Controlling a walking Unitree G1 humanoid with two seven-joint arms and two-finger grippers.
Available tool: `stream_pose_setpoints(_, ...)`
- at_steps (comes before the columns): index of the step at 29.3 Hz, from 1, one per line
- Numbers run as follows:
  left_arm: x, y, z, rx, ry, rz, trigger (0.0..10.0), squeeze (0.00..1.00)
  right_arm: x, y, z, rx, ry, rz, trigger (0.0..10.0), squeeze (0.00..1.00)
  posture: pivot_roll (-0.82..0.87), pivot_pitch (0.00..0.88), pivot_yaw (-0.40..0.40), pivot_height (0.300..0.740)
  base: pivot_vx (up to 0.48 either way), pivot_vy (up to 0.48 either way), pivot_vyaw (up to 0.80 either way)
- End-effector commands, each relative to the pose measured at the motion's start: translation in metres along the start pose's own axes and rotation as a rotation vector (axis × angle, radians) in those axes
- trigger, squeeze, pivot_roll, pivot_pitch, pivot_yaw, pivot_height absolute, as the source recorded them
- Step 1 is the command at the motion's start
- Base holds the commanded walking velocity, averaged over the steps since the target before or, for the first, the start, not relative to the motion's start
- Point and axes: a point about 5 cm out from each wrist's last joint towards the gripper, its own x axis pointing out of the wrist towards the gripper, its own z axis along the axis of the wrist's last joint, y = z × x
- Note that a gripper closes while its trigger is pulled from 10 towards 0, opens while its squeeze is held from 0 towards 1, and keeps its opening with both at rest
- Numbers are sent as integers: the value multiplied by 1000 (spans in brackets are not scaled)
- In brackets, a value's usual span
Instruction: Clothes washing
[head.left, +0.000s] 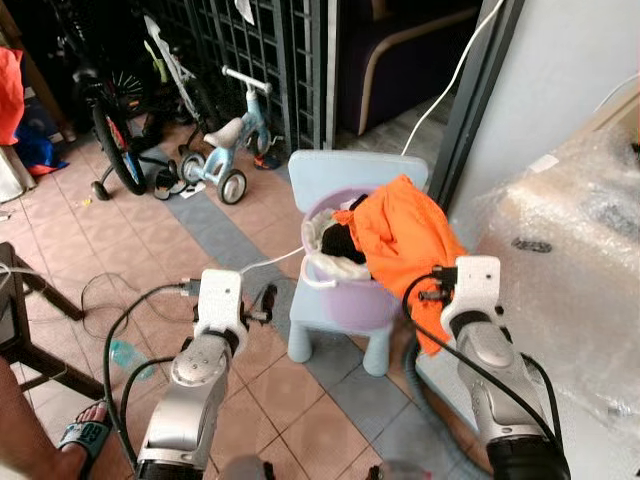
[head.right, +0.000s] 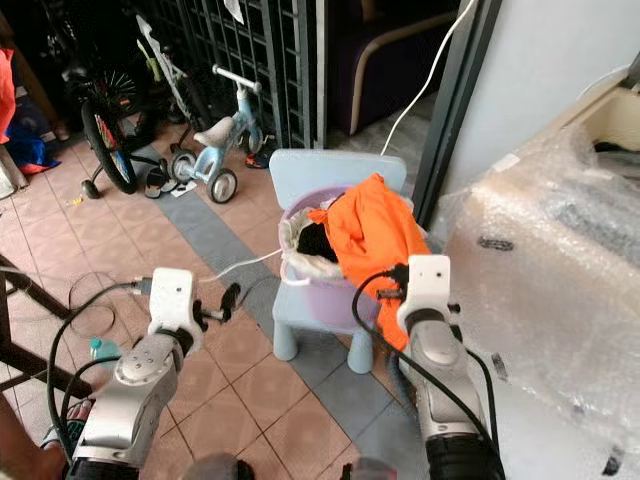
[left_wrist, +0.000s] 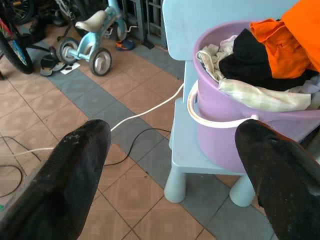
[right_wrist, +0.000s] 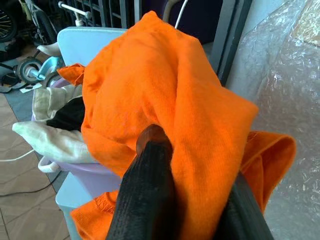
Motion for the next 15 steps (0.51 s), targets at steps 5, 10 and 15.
stream_pose_setpoints(5,2,1,8,-8,-34,-6,10000,0,6,-5,14,-52,-63,-49,10000,0,-50,47,29,740,0,0,-788)
stream_pose_setpoints(10,2,1,13,-7,-60,-24,10000,0,16,-7,28,-78,-117,-109,10000,0,-50,46,41,740,0,0,-788)
stream_pose_setpoints(15,3,-1,26,47,-100,-24,10000,0,26,-13,44,-114,-164,-165,10000,0,-20,59,34,740,0,0,-788)
